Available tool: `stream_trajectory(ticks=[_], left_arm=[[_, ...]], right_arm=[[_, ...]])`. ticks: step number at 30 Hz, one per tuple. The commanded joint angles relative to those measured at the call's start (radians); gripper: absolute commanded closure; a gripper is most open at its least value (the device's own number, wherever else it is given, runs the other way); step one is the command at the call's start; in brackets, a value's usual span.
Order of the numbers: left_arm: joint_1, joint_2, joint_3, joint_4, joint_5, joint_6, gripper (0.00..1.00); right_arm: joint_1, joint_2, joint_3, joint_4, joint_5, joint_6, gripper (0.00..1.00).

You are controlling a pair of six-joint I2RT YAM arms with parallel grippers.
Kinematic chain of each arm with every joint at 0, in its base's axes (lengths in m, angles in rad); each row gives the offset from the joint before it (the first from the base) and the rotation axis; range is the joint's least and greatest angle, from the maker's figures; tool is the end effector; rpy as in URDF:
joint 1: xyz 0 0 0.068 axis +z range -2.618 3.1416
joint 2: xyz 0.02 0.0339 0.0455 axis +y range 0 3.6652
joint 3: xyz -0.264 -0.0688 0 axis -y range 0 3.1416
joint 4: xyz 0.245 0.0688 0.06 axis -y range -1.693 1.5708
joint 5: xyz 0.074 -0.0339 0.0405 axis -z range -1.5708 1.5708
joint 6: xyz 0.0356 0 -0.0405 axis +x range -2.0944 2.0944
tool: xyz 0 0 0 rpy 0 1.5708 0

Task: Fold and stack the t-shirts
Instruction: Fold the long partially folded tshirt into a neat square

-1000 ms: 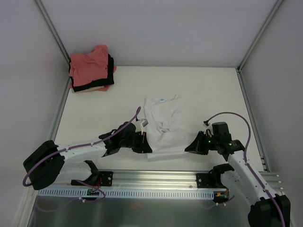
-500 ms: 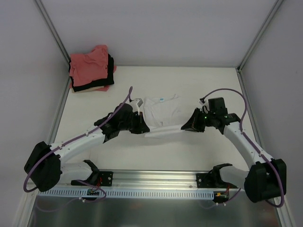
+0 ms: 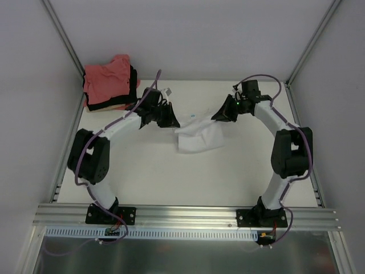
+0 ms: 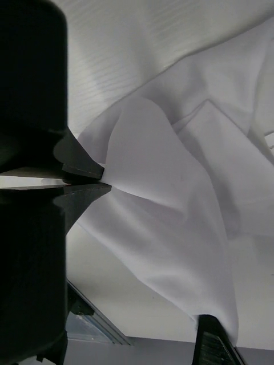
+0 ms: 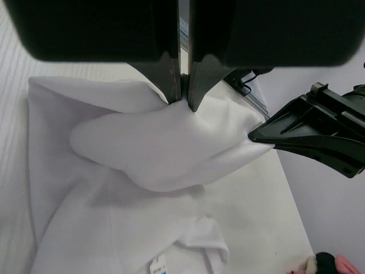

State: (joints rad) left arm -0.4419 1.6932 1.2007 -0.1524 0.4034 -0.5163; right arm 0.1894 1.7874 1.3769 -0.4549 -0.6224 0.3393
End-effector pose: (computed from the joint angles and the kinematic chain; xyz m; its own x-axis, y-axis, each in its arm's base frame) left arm 0.3391 -0.1759 0.2484 -0.8067 -0.1206 -0.5785 0.3204 0.7332 -0.5997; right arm 0.3811 0.0942 0.2502 -0.8796 0.1067 -0.4636 -0.2454 0.7331 0.6343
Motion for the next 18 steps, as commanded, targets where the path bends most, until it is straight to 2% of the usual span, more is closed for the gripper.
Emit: stream_trajectory(ticks=[1,2,3,4,5,6,7,8,10,14,18], left_arm=[[0.057,0.152,0.205,-0.082,0.126,0.019,0.95],[0.068,0.243,0.247,-0.091,0.156,0.015,0.83],[0.077,0.291,0.294,-0.104,0.167,0.0,0.67],[0.101,0.328,0.368,-0.114,0.178,-0.01,0.31],[0.112,0.36,0.387,-0.102,0.184,-0.022,0.16],[0.121,0.393,0.396,-0.086,0.175,-0.037,0.05],[0.133,0.395,0.386,-0.066,0.169,-0.068,0.01],[0.15,0.369,0.367,-0.008,0.158,-0.082,0.01],[0.161,0.312,0.273,0.083,0.095,-0.1,0.01],[0.163,0.104,0.123,0.148,-0.044,-0.07,0.01],[0.164,0.005,0.043,0.183,-0.058,-0.045,0.01]], right_arm=[[-0.027,0.156,0.204,-0.005,-0.052,0.012,0.99],[-0.034,0.206,0.25,-0.002,-0.057,0.021,0.83],[-0.036,0.257,0.305,-0.008,-0.054,0.024,0.71],[-0.038,0.356,0.362,-0.001,-0.062,0.029,0.5],[-0.038,0.401,0.454,0.016,-0.066,0.047,0.2],[-0.039,0.44,0.499,0.034,-0.071,0.058,0.01],[-0.039,0.508,0.539,0.044,-0.091,0.069,0.0],[-0.041,0.532,0.6,0.047,-0.097,0.076,0.01],[-0.042,0.543,0.614,0.077,-0.109,0.086,0.0],[-0.042,0.437,0.521,0.122,-0.086,0.05,0.01],[-0.034,0.295,0.359,0.142,-0.088,0.033,0.01]])
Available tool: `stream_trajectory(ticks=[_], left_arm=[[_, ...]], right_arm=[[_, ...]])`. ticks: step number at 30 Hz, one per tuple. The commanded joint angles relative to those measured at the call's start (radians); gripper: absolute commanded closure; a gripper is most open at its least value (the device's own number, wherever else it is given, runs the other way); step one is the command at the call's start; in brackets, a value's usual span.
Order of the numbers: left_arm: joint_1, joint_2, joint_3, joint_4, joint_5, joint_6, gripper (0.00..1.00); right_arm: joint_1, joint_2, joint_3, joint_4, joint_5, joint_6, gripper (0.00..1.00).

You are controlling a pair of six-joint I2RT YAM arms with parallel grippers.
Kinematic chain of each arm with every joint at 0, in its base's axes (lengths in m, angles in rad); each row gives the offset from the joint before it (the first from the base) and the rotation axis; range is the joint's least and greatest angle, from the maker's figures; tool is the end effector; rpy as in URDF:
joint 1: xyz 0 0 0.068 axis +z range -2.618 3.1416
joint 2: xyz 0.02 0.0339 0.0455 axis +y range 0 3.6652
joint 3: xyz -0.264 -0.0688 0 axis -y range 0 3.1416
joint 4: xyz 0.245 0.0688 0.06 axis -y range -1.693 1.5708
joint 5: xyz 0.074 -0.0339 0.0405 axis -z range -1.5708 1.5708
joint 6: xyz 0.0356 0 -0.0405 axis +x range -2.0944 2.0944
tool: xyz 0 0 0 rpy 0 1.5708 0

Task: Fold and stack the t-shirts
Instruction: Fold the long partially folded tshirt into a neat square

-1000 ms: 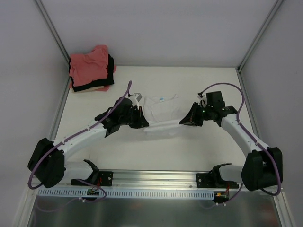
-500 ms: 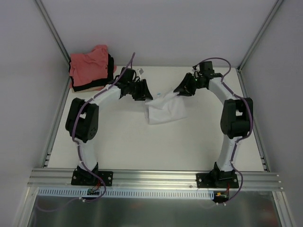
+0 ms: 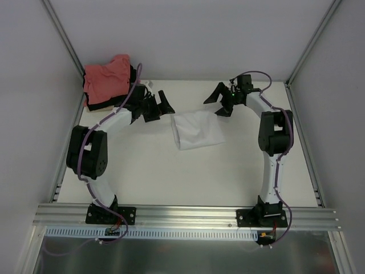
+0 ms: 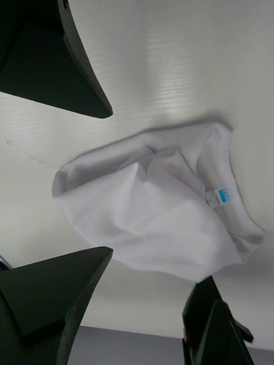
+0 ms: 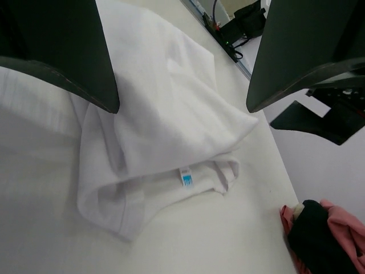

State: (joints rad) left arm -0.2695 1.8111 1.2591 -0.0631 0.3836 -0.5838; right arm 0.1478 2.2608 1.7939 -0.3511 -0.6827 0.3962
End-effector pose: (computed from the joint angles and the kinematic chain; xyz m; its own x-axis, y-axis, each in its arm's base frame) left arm 0.3919 -0.1221 0.2308 -0.7626 -0.3196 -0.5624 0.1453 0.7626 -0.6304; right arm 0.4945 0.0963 0.1862 -0.8746 0.1725 -0.4530 -0.2204 0.6908 0.6886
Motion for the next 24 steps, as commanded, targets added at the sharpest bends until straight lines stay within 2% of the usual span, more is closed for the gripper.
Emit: stream_trajectory(ticks=[1,5,7,10,12,13,14,24], left_arm=[[-0.008,-0.116,-0.01,0.086,0.003,0.022,0.01],[-0.011,-0.122,-0.053,0.124,0.115,-0.028,0.01],[-0.01,-0.115,-0.091,0.23,0.187,-0.088,0.01],[-0.017,-0.012,-0.072,0.331,0.354,-0.195,0.01],[-0.026,0.023,-0.085,0.431,0.46,-0.313,0.01],[-0.039,0.055,-0.09,0.522,0.478,-0.348,0.01],[-0.046,0.069,-0.089,0.543,0.492,-0.376,0.01],[-0.112,0.226,0.097,0.514,0.48,-0.39,0.01]], right_arm=[[0.01,-0.208,-0.082,0.038,-0.023,-0.036,0.0],[0.042,-0.306,-0.16,0.024,-0.02,-0.048,0.01],[0.05,-0.311,-0.177,0.021,-0.023,-0.049,0.01],[0.062,-0.297,-0.188,0.012,-0.038,-0.042,0.01],[0.065,-0.306,-0.205,0.021,-0.034,-0.039,0.0],[0.067,-0.314,-0.214,0.026,-0.034,-0.04,0.0],[0.067,-0.316,-0.215,0.026,-0.034,-0.042,0.01],[0.059,-0.333,-0.298,0.044,-0.04,-0.059,0.01]])
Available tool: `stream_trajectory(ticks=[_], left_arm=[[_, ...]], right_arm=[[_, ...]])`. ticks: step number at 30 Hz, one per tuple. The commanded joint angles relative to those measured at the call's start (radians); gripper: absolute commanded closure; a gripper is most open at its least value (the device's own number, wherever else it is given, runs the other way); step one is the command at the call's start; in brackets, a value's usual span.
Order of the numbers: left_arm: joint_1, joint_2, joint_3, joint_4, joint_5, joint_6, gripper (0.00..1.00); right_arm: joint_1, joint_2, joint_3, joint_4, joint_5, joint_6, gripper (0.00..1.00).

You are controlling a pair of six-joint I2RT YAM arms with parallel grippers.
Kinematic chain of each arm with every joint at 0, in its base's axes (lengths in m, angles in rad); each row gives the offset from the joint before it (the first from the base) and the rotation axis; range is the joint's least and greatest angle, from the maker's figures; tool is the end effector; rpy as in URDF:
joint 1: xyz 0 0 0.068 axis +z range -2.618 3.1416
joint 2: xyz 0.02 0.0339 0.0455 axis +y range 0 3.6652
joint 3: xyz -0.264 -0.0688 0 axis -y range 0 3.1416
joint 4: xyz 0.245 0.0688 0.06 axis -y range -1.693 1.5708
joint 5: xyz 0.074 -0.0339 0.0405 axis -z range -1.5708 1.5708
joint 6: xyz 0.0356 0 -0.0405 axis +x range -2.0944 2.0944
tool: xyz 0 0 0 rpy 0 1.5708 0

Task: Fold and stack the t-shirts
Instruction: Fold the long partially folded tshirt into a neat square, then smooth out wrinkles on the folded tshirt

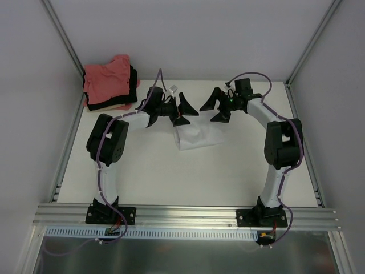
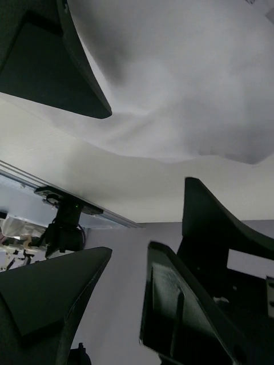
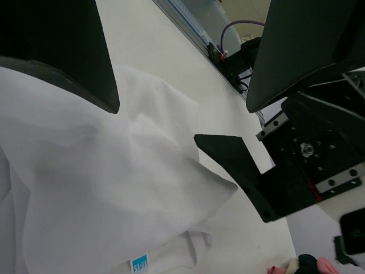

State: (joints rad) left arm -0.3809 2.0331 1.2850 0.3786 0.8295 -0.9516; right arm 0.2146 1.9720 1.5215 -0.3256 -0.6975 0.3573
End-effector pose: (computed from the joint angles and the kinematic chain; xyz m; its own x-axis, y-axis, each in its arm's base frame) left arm 0.4076 -0.1915 0.1917 -0.9190 -0.2243 -0.3243 0.2433 0.3247 -0.9140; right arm 0.4271 0.1165 0.2329 -0.8549 0.0880 -0.5112 -0.3331 0.6623 0.6711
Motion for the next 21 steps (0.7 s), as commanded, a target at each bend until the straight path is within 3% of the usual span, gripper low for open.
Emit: stream_trajectory(ticks=[1,9,21], left_arm=[[-0.001,0.021,0.077,0.077,0.025,-0.026,0.01],[-0.001,0.119,0.122,0.128,-0.029,-0.027,0.01],[-0.001,0.188,0.162,-0.003,-0.147,0.105,0.01]], right_arm=[[-0.009,-0.045,-0.035,0.028,-0.028,-0.02,0.01],[-0.023,-0.061,-0.103,0.059,-0.048,-0.018,0.01],[-0.064,-0.174,-0.164,0.04,-0.054,-0.026,0.01]])
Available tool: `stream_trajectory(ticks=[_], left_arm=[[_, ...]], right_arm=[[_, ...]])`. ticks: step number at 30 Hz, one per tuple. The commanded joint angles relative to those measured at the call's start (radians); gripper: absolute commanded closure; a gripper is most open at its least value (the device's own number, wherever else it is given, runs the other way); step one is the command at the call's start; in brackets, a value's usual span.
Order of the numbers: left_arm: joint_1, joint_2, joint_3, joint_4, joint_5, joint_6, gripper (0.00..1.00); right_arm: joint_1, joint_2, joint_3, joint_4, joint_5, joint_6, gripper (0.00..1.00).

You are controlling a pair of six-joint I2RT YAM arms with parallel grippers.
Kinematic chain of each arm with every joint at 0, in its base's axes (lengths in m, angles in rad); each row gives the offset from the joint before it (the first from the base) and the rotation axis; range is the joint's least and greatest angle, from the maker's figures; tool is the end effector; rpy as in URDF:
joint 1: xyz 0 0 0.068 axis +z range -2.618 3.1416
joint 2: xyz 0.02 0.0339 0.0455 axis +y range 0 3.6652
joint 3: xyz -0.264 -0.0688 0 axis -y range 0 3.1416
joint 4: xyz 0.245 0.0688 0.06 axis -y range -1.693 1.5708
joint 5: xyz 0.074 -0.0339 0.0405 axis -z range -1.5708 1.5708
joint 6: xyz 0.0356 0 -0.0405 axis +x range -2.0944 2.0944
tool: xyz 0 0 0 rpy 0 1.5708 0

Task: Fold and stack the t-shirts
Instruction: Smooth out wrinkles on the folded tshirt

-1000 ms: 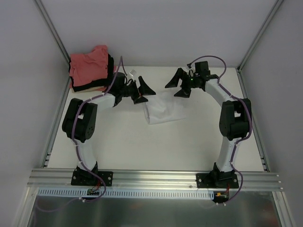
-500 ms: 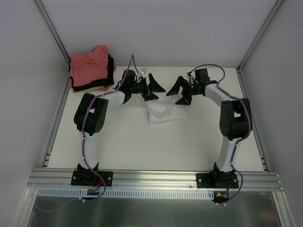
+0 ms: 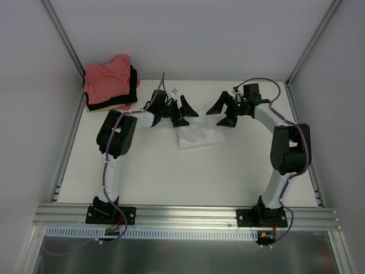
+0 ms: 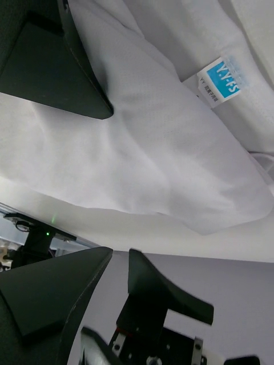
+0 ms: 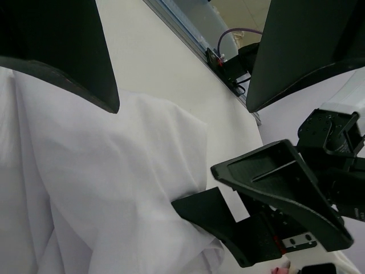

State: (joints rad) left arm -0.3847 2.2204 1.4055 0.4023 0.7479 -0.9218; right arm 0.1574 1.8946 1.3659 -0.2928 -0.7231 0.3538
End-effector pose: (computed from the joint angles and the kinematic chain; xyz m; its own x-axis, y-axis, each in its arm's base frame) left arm 0.4387 -0.2037 0.1465 -0.9039 -0.2642 -0.3364 0.2192 0.3893 -0.8947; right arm 0.4056 0.0882 0.2183 -0.8733 0.1244 -0.4711 -0.2773 0.6681 0.6905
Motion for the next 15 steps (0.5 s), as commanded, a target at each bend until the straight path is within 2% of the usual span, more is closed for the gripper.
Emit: stream_trajectory(ticks=[1,8,15], left_arm=[[0.004,0.002,0.041,-0.033,-0.073,0.09,0.01],[0.003,-0.065,0.015,-0.089,-0.134,0.225,0.01],[-0.014,-0.297,-0.049,-0.132,-0.05,0.187,0.01]], right_arm=[[-0.009,-0.112,-0.011,0.001,-0.029,-0.026,0.01],[-0.012,-0.201,-0.074,-0.022,-0.027,-0.035,0.0],[-0.012,-0.313,-0.169,-0.026,-0.01,-0.035,0.0]])
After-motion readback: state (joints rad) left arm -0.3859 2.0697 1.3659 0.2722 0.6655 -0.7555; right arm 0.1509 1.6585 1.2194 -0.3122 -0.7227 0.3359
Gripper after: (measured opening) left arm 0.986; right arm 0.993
